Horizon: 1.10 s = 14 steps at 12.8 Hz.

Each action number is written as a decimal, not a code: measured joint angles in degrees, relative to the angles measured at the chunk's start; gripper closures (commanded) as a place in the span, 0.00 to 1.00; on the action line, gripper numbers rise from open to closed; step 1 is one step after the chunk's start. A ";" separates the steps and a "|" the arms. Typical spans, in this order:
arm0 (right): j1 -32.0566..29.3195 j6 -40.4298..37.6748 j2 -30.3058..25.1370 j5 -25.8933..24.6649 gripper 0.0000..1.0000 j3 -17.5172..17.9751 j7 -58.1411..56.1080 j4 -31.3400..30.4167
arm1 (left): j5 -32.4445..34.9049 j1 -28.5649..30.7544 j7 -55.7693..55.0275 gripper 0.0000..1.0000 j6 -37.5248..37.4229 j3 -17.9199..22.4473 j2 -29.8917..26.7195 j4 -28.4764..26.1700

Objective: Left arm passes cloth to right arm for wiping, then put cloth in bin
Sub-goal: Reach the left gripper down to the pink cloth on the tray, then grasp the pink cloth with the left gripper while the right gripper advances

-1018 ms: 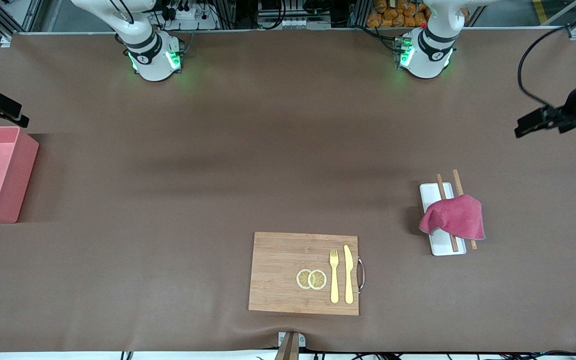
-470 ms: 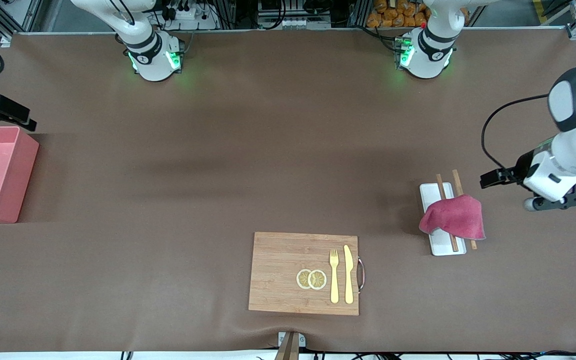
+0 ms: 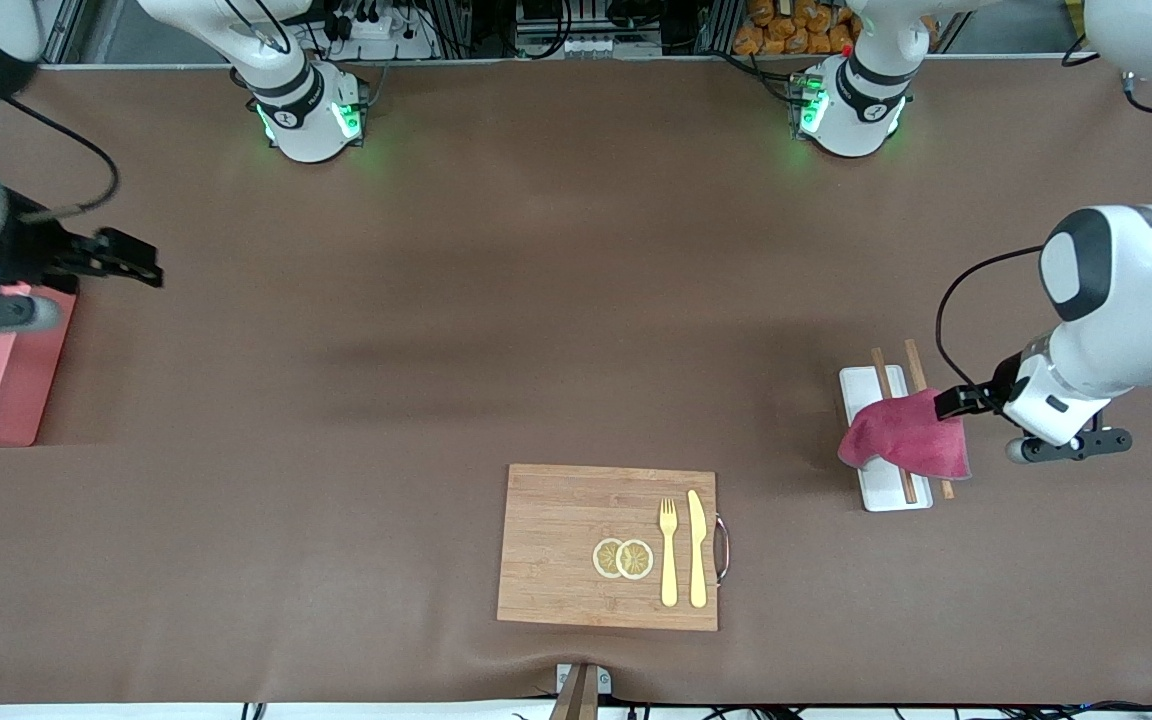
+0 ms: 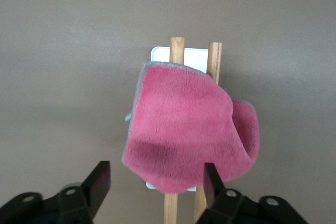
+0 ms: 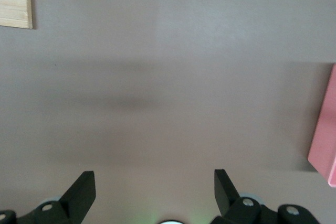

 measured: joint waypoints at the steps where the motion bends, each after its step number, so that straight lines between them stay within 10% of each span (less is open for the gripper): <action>1: 1.02 1.27 1.32 0.00 0.00 0.02 0.03 0.02 | 0.01 0.00 0.00 0.27 0.83 0.00 0.65 0.00; 11: 9.48 12.58 12.78 4.83 0.00 -0.04 2.29 0.14 | 0.04 -0.39 -0.08 0.46 3.68 -0.25 3.94 0.04; 14: 9.29 13.19 13.99 7.67 0.00 -0.77 6.68 0.18 | 0.04 -0.63 -0.11 0.77 4.25 -0.30 4.64 0.05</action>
